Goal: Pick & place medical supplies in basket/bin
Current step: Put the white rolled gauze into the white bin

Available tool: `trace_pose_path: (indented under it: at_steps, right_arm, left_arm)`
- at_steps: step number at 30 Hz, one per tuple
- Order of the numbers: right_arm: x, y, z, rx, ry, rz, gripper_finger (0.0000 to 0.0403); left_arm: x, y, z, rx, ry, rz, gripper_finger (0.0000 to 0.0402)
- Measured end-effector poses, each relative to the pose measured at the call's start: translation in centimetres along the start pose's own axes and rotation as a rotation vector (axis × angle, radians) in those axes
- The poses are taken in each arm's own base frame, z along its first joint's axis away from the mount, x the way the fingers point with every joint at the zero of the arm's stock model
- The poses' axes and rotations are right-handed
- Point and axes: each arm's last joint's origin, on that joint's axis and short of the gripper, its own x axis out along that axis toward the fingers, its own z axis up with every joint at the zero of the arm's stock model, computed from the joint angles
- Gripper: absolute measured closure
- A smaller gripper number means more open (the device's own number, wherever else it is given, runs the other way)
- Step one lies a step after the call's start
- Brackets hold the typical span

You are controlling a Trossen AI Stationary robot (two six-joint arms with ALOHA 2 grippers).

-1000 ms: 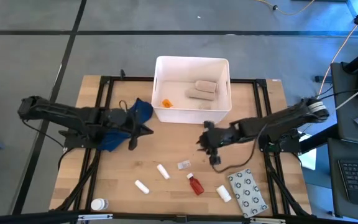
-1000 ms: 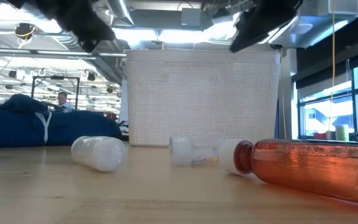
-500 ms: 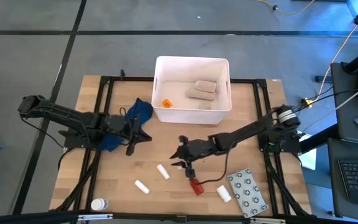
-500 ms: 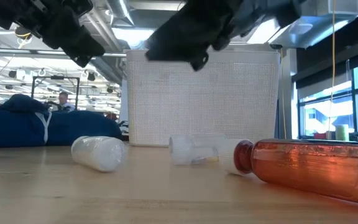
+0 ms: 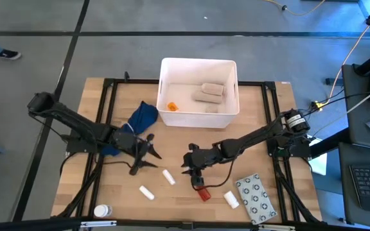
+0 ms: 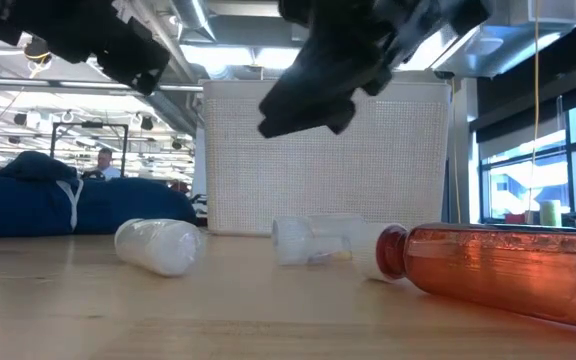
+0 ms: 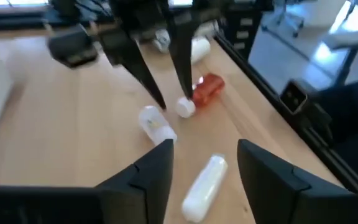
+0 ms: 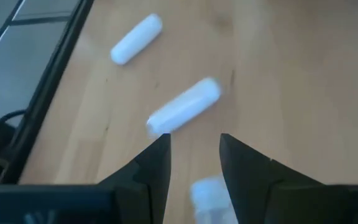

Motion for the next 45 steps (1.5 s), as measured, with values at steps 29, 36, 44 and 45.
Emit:
trace_pose_path:
  at_steps: [29,36,44,45]
  right_arm:
    - [-4.0,9.0,-3.4,0.097,0.125,0.025,0.0264]
    - [-5.4,9.8,-3.9,0.046,0.166,0.030,0.0264]
    - [-12.1,9.9,-3.9,-0.023,0.131,-0.141,0.0264]
    - [-12.9,9.9,-4.2,-0.025,0.109,-0.160,0.0264]
  left_arm:
    - [12.0,-1.9,-4.2,-0.017,0.560,0.102,0.0243]
    - [10.4,-2.1,-1.1,-0.159,0.528,0.044,0.0324]
    - [5.3,-1.1,11.2,-0.095,0.175,0.134,0.0342]
    - [4.6,-0.8,12.6,-0.062,0.123,0.171,0.0339]
